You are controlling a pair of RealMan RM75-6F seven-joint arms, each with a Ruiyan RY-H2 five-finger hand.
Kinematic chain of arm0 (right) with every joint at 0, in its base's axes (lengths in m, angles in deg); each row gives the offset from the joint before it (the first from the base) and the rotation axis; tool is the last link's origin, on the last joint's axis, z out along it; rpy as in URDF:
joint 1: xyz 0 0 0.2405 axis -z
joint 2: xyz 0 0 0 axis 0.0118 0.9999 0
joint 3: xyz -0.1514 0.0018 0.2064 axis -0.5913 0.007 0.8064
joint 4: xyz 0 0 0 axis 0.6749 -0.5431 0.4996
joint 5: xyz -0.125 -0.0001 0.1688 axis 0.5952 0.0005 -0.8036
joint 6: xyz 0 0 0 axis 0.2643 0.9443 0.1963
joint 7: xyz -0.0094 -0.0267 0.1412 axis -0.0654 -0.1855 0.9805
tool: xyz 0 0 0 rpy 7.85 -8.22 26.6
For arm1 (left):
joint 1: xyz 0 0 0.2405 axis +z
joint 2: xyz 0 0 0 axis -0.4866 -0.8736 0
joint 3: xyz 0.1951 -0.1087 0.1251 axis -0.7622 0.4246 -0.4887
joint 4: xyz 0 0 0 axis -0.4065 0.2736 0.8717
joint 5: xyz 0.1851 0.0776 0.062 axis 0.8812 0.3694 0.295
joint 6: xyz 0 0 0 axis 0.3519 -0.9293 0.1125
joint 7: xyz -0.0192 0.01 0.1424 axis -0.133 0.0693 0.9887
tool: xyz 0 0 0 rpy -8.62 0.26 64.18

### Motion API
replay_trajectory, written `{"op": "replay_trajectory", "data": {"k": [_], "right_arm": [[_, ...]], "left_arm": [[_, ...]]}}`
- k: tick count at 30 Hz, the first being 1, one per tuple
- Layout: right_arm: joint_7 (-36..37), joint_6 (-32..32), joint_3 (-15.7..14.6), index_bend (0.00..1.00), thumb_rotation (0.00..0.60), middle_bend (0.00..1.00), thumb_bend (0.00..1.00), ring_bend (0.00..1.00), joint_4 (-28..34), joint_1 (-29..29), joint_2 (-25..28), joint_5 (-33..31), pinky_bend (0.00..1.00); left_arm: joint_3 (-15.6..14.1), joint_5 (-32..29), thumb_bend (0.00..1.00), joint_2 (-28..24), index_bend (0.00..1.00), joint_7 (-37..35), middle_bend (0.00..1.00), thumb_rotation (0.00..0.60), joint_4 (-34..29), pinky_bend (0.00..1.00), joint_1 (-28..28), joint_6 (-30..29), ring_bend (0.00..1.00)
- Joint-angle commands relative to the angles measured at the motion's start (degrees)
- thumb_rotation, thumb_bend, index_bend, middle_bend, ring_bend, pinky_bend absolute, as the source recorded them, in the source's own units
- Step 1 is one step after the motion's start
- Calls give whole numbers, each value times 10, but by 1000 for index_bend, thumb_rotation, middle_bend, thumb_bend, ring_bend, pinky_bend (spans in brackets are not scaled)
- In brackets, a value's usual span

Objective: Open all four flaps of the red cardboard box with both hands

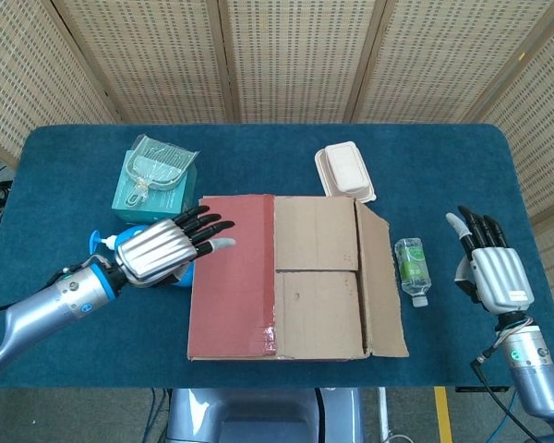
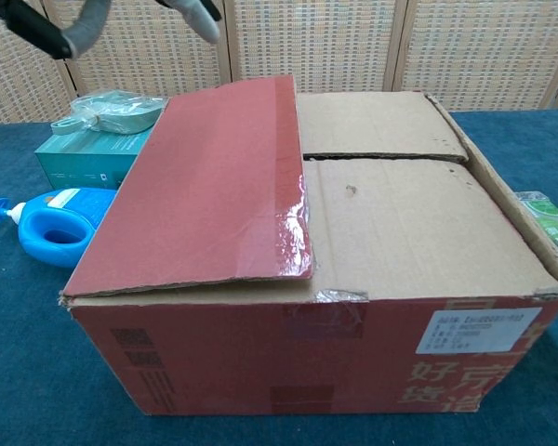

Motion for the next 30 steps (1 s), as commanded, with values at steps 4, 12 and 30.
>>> {"op": "replay_trajectory", "data": {"k": [4, 12, 30], "right_arm": [[4, -2, 1, 0, 600, 0, 981, 0, -5, 5, -1, 0, 0], [16, -6, 4, 0, 600, 0, 981, 0, -13, 10, 1, -3, 0], [29, -12, 13, 0, 600, 0, 981, 0, -23, 19, 8, -11, 0]], "left_arm": [[18, -16, 1000, 53, 156, -24, 60, 581, 24, 0, -86, 80, 0], [23, -43, 1000, 110, 167, -24, 68, 581, 58, 0, -151, 137, 0], [8, -108, 1000, 201, 223, -11, 147, 581, 119, 0, -217, 183, 10]]}}
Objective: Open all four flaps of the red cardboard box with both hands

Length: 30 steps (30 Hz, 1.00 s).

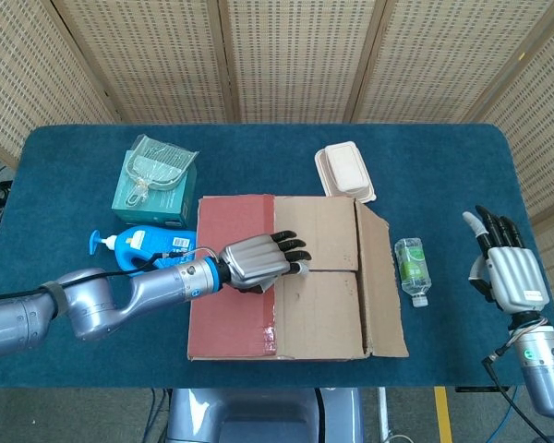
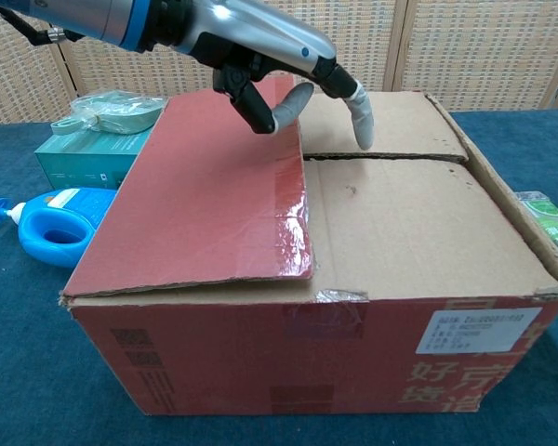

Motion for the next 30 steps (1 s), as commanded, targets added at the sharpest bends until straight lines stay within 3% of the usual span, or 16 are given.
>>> {"op": "replay_trajectory", "data": {"k": [1, 10, 30], "right_arm": [[2, 0, 1, 0, 600, 0, 981, 0, -1, 2, 0, -2, 0], [6, -4, 5, 0, 600, 0, 981, 0, -5, 3, -1, -3, 0], [4, -18, 15, 0, 600, 0, 981, 0, -15, -1, -13, -13, 0]], "left_arm": [[-5, -7, 1000, 7, 236, 2, 166, 582, 5, 0, -5, 4, 21], [-15, -21, 1000, 3, 376, 15, 329, 580, 2, 46, -7, -4, 150], [-32, -14, 1000, -49, 445, 0, 449, 581, -29, 119, 27, -64, 256]]}}
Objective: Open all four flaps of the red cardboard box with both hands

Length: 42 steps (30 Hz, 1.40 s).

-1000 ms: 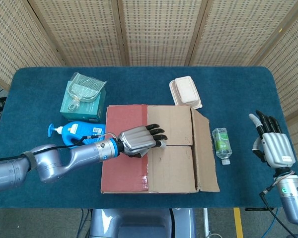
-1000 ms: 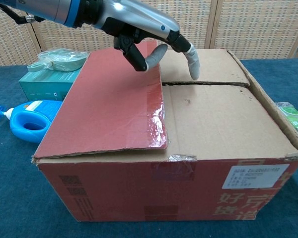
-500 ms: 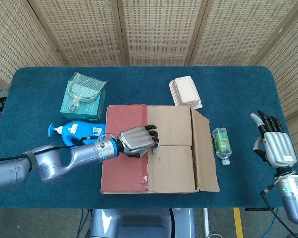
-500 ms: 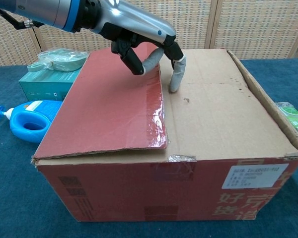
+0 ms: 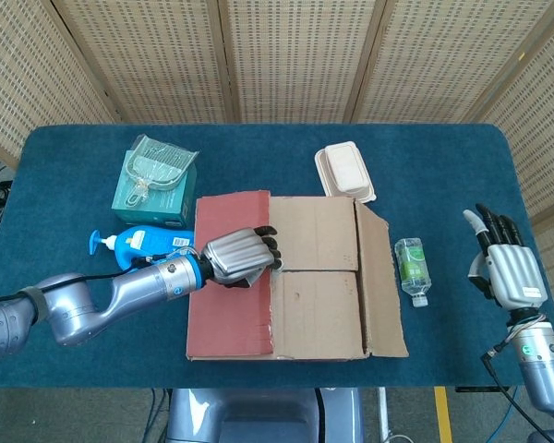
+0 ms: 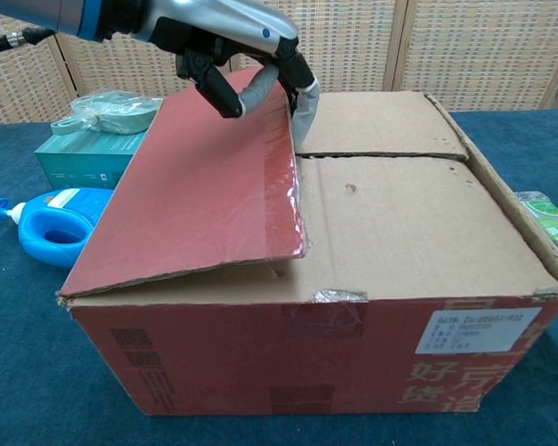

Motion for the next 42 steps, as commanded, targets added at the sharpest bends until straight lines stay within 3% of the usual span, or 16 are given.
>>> {"op": "replay_trajectory", "data": {"k": [1, 19, 42], "right_arm": [[1, -2, 2, 0, 600, 0, 981, 0, -2, -1, -1, -2, 0], [14, -2, 14, 0, 600, 0, 981, 0, 1, 1, 10, -6, 0], [2, -8, 16, 0, 600, 0, 981, 0, 15, 0, 22, -4, 0]], "left_arm": [[-1, 7, 1000, -13, 445, -8, 449, 581, -7, 119, 6, -11, 256], [-6, 59, 1000, -102, 445, -57, 449, 580, -51, 119, 51, -94, 256], [-52, 148, 1000, -255, 445, -99, 449, 583, -94, 119, 176, -247, 256]]}}
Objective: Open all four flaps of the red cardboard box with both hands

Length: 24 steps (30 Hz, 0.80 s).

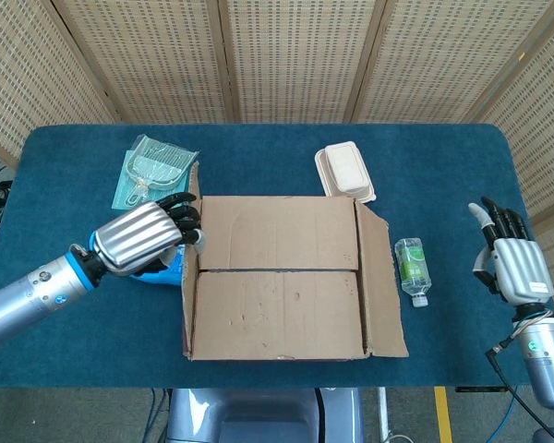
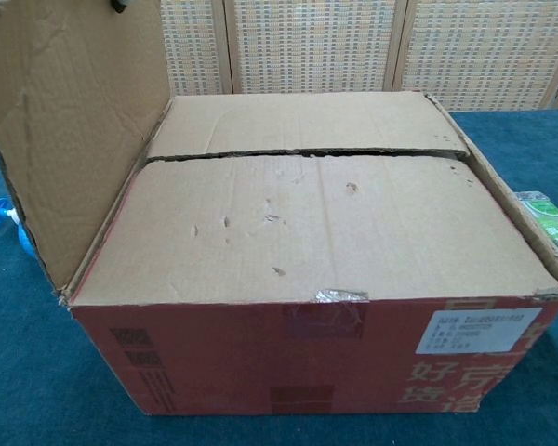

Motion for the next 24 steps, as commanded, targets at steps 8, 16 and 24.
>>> {"op": "replay_trajectory", "data": {"k": [8, 16, 24], "right_arm": [[-14, -1, 1, 0, 600, 0, 981, 0, 11, -1, 1, -4, 0], [-19, 1, 0, 0, 600, 0, 981, 0, 17, 0, 0, -6, 0], [-15, 1, -2, 0, 600, 0, 981, 0, 13, 2, -4, -6, 0]], "left_arm": [[-32, 41, 1000, -54, 445, -29, 456, 582, 5, 119, 51, -35, 262], [-41, 41, 1000, -73, 445, -39, 460, 583, 5, 119, 66, -23, 265], [-16, -26, 626, -30, 418, 49, 400, 578, 6, 119, 77, -17, 242]]}}
